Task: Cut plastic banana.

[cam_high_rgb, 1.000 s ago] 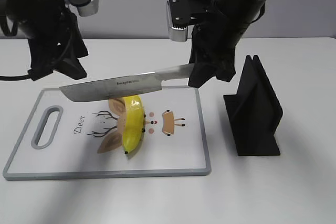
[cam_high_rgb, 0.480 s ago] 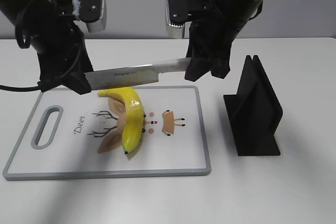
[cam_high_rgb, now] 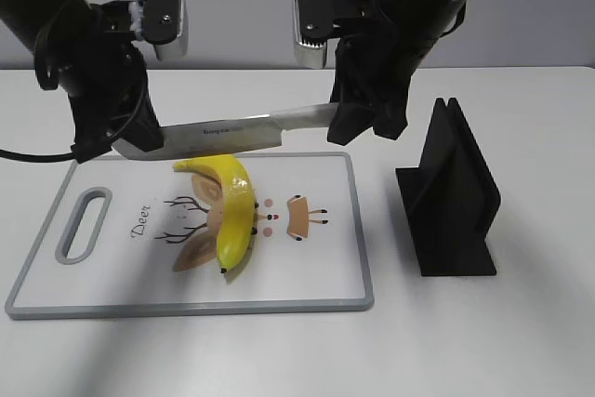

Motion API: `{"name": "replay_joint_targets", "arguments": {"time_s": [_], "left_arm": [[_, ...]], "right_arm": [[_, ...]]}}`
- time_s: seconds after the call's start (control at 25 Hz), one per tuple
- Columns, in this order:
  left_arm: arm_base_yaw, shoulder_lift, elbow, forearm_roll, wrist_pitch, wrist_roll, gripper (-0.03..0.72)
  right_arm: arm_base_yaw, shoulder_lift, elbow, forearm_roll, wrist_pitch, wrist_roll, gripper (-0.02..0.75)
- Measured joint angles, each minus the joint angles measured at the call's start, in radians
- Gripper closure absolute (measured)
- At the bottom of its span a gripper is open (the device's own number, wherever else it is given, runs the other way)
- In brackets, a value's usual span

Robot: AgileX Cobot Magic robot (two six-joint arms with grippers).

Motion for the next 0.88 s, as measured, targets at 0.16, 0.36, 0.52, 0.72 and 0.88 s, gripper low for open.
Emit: {"name": "replay_joint_targets", "arguments": {"time_s": [0.16,0.36,0.52,0.72,0.88], "left_arm": [[0.000,0.000,0.000,0.002,0.000,0.000,0.688],[0.000,0.001,0.000,0.005,-0.005,0.000,0.690],[-0.005,0.002,0.034,0.001,-0.066,0.000,0.690],[-0.013,0.033,0.103,-0.037,-0.161,0.000,0.690],[-0.012,0.075,0.111,-0.046,-0.199,0.001,0.690]], "right_arm": [[0.000,0.000,0.000,0.003,-0.003,0.001,0.577],[0.000,0.000,0.000,0.004,-0.008,0.002,0.577],[0.000,0.001,0.003,0.000,-0.029,0.002,0.577],[0.000,0.035,0.004,-0.039,-0.036,-0.004,0.577],[0.000,0.112,0.004,-0.041,-0.066,-0.004,0.577]]}}
